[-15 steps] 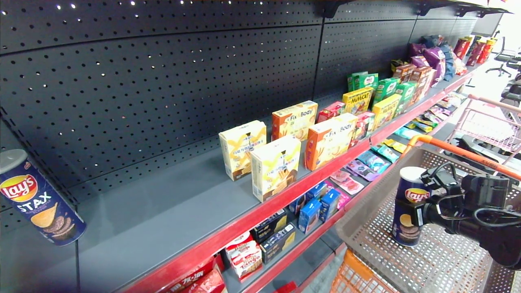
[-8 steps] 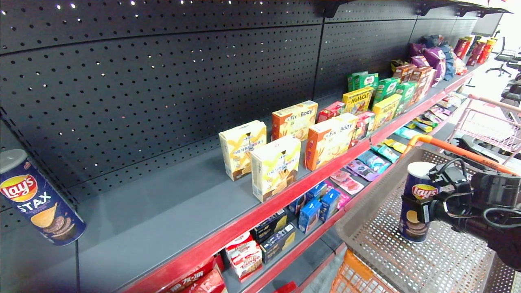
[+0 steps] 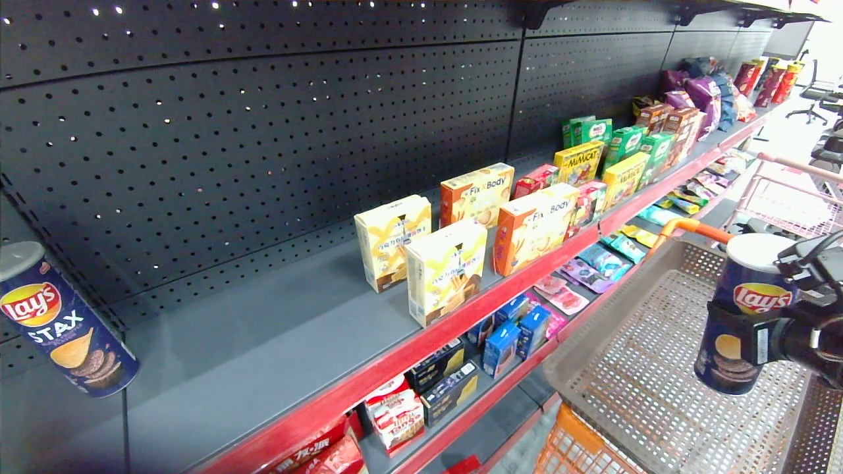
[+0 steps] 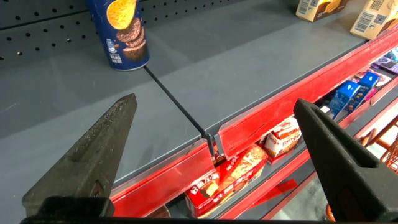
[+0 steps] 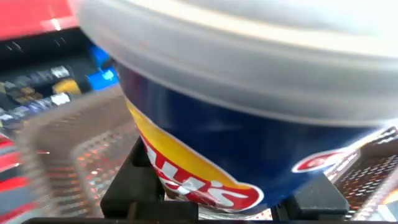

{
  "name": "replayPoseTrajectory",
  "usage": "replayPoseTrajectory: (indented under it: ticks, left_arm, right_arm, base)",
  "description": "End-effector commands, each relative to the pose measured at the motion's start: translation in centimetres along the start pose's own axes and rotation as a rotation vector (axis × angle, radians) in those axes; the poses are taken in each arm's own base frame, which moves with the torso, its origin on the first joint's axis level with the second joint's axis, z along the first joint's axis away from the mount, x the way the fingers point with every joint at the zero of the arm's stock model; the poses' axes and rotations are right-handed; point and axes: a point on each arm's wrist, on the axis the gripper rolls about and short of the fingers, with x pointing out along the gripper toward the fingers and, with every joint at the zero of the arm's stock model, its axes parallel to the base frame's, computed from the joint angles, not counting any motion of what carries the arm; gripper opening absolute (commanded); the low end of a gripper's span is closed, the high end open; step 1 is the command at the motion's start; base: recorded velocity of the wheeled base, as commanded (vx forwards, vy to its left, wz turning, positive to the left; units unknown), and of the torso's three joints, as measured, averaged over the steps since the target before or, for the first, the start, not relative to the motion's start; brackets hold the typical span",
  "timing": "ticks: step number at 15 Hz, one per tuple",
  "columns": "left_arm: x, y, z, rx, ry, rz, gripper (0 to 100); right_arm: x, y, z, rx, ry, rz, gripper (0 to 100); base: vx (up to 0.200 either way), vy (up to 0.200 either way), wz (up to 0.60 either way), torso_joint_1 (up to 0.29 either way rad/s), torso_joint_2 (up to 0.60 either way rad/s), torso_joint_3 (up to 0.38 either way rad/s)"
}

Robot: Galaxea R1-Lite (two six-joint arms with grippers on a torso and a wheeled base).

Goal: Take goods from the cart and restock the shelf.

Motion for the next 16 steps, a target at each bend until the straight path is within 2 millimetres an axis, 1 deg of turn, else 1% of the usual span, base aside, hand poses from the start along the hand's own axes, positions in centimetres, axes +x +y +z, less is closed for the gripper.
replayPoseTrajectory:
  ticks: [1,2,3,4,7,11,13,15,16]
  left_arm:
    - [0.0,0.0,0.0,-0.001,0.001,0.001,100]
    - [0.0,0.0,0.0,-0.001,0.001,0.001,100]
    - [0.0,0.0,0.0,-0.001,0.001,0.001,100]
    - [0.0,0.0,0.0,-0.001,0.001,0.001,100]
    - [0.0,0.0,0.0,-0.001,0.001,0.001,100]
    - [0.0,0.0,0.0,-0.001,0.001,0.001,100]
    - [0.0,0.0,0.0,-0.001,0.001,0.001,100]
    - [0.0,0.0,0.0,-0.001,0.001,0.001,100]
    - [0.0,0.0,0.0,-0.001,0.001,0.001,100]
  right_arm:
    - [-5.8,-0.1,1.0,-0.005,-0.096,-0.110,0]
    - [-7.0,-0.4,0.2,0.005,-0.032,-0.244,0]
    - [-7.9,-0.6,-0.1,0.005,0.003,-0.303,0]
    - [-8.6,-0.9,0.1,0.009,-0.010,-0.330,0]
    - [-9.9,-1.8,0.0,0.006,-0.026,-0.425,0]
    - [-10.8,-2.7,-0.2,-0.081,0.015,-0.519,0]
    - [-11.2,-2.5,-0.4,-0.086,0.007,-0.514,0]
    - [-11.2,-1.9,-0.5,-0.053,-0.073,-0.336,0]
    - [-11.0,-1.7,0.0,-0.046,-0.111,-0.249,0]
  base:
    - [0.000,0.000,0.00,0.000,0.00,0.000]
    - [0.000,0.000,0.00,0.000,0.00,0.000]
    - [0.000,0.000,0.00,0.000,0.00,0.000]
    - [0.000,0.000,0.00,0.000,0.00,0.000]
    - [0.000,0.000,0.00,0.000,0.00,0.000]
    - [0.000,0.000,0.00,0.000,0.00,0.000]
    - [0.000,0.000,0.00,0.000,0.00,0.000]
    - [0.000,0.000,0.00,0.000,0.00,0.000]
    - [0.000,0.000,0.00,0.000,0.00,0.000]
